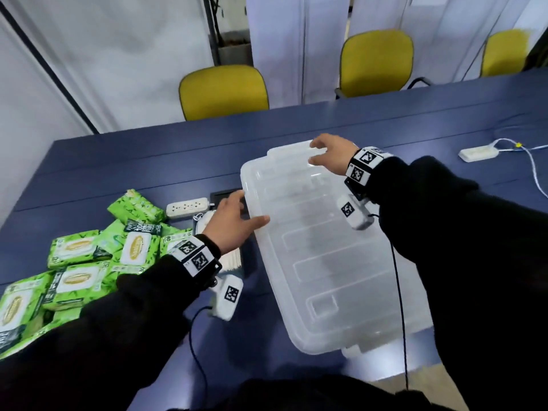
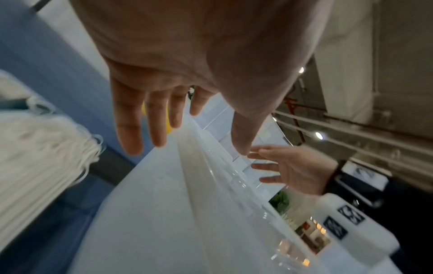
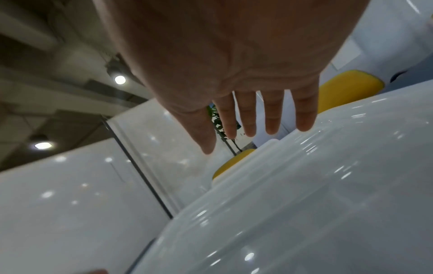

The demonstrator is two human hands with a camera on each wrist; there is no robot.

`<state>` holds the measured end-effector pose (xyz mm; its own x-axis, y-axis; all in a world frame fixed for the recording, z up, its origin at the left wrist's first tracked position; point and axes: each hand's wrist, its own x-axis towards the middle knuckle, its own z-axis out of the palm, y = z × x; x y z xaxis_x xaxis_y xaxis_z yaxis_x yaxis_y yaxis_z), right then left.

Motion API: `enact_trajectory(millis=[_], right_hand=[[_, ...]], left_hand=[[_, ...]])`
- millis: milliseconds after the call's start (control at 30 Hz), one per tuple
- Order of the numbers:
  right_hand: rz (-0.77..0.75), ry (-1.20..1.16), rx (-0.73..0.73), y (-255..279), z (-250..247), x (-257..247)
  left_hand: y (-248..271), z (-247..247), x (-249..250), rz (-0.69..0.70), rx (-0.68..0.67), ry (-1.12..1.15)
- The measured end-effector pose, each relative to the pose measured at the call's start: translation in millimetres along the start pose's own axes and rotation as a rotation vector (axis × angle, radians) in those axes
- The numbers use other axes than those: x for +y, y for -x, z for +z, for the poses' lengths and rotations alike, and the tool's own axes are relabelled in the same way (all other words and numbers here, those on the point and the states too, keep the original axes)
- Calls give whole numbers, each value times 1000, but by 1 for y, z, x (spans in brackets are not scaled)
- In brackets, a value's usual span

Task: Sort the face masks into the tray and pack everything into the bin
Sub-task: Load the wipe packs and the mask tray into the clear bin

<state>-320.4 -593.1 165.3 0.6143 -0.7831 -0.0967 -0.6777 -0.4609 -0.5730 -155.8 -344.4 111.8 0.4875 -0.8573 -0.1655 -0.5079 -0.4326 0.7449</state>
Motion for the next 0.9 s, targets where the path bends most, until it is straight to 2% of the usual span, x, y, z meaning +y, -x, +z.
enact_trajectory(millis=[67, 133, 233, 400, 533, 767, 900], right_hand=[[22, 98, -4, -26, 5, 4], [30, 190, -48, -49, 9, 3], [6, 272, -84, -77, 11, 0], [-22, 403, -163, -121, 10, -2], [-97, 535, -310, -142, 9, -15], [-173, 574, -337, -157, 7, -14], [-81, 556, -353, -163, 20, -11]], left_hand=[[-21, -1, 7, 64, 10, -94], [-36, -2, 13, 33, -12, -141], [-47, 6, 11, -68, -126, -79], [-51, 10, 0, -59, -175, 3], [-52, 10, -5, -67, -161, 110], [-53, 21, -13, -79, -153, 208], [-48, 20, -8, -83, -181, 263]])
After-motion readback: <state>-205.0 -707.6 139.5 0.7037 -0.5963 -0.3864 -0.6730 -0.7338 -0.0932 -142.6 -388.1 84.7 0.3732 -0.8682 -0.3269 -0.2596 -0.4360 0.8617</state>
